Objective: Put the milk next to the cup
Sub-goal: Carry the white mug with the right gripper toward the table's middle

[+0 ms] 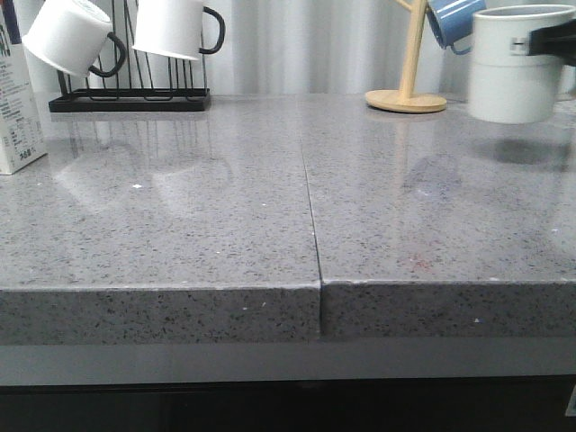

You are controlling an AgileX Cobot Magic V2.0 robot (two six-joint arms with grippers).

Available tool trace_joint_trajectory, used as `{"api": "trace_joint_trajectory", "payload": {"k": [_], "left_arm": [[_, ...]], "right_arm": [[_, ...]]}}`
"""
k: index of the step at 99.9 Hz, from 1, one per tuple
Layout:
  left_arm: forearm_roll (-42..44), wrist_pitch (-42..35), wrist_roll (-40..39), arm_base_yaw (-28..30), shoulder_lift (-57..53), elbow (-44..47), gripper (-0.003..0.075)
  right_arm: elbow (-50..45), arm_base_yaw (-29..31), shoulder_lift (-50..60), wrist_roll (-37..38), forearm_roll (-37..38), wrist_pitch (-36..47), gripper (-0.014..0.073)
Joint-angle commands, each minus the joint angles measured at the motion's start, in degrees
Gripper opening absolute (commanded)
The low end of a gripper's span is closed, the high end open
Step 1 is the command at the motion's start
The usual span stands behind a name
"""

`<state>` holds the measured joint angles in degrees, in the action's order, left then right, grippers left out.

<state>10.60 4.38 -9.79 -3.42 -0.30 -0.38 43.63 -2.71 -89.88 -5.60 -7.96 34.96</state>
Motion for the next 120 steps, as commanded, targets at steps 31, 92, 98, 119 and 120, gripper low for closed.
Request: {"api": "trace_joint_trajectory", "payload": {"k": [31,92,98,119,120], "left_arm": [[-0.3,-4.8,-0.4,-0.5,-1.8,2.9,-0.0021],[-0.3,-4.8,-0.4,-0.5,-1.8,2.9,-0.0021],[-0.3,-4.8,-0.4,-0.5,-1.8,2.9,-0.0021],[-0.3,-4.8,-0.4,-0.5,-1.8,2.9,-0.002],[-0.3,-4.8,-0.4,-0.5,-1.8,2.9,-0.0021]], "right_arm": [[6.0,-19.2,-0.5,-17.4,-25.5,7.0,-0.0113],[12.9,-30.2,-10.8,-20.6,-34.9,13.3,-0.0113],[12.9,-30.4,-11.2,-20.6,-35.2,13.3,-0.0113],[12.9,-30.8,-12.5,-20.6,-36.1,13.3,-0.0113],[12.9,-30.8,-12.5,-20.6,-36.1,13.3,-0.0111]]}}
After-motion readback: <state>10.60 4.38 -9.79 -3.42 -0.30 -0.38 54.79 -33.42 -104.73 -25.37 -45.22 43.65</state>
